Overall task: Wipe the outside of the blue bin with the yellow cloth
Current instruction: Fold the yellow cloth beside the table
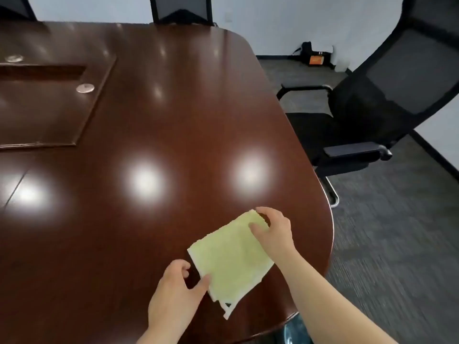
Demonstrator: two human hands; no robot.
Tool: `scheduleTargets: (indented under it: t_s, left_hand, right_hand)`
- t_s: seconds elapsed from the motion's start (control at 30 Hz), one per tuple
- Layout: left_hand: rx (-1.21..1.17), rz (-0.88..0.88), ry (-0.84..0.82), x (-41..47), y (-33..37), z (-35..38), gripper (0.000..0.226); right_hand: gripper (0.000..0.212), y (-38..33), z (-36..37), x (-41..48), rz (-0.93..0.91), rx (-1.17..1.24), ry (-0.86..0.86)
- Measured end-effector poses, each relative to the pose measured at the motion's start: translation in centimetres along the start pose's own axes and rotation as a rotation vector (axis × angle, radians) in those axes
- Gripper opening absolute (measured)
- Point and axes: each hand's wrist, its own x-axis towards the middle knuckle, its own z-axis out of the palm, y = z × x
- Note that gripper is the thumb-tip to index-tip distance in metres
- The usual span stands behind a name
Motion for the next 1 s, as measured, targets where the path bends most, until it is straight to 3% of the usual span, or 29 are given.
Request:
scheduleTargets:
  t_s: [0.1, 0.2, 0.33, 0.5, 0.57, 0.7, 0.9, 1.0]
  left_hand:
    - [0.09, -0.03, -0.113, 1.4, -0.3, -0.1, 0.075]
    - [0.145, -0.01, -0.201, 2.2, 0.2, 0.0, 0.062]
    - [0.109, 0.013, -0.204, 3.0, 0.3, 0.2, 0.05]
    - [-0.114, 0.024, -0.192, 3.1, 0.2, 0.9, 0.045]
    - [-0.307, -0.016, -0.214, 3.1, 0.6, 0.8, 0.044]
    - [-0.697, -0.124, -0.261, 3.1, 2.2, 0.5, 0.043]
    - [-0.891, -0.14, -0.37, 2.2, 4.6, 1.6, 0.042]
    - [-0.898, -0.065, -0.425, 0.1, 5.9, 2.7, 0.042]
  right_hand:
    - [0.066, 0.0, 0.8, 1.4, 0.112, -0.232, -0.068]
    - [0.074, 0.2, 1.4, 1.8, 0.187, -0.342, -0.127]
    - [0.064, 0.4, 1.7, 2.2, 0.265, -0.383, -0.162]
    - [0.026, 0.3, 1.0, 2.0, 0.342, -0.146, -0.169]
    - [0.028, 0.1, 0.4, 1.6, 0.351, -0.01, -0.157]
    - [0.057, -0.1, -1.3, -0.2, 0.351, 0.19, -0.123]
    - [0.023, 0.7, -5.7, -4.3, 0.252, 0.376, -0.077]
    - [0.02, 2.0, -8.5, -6.9, 0.227, 0.435, -0.038]
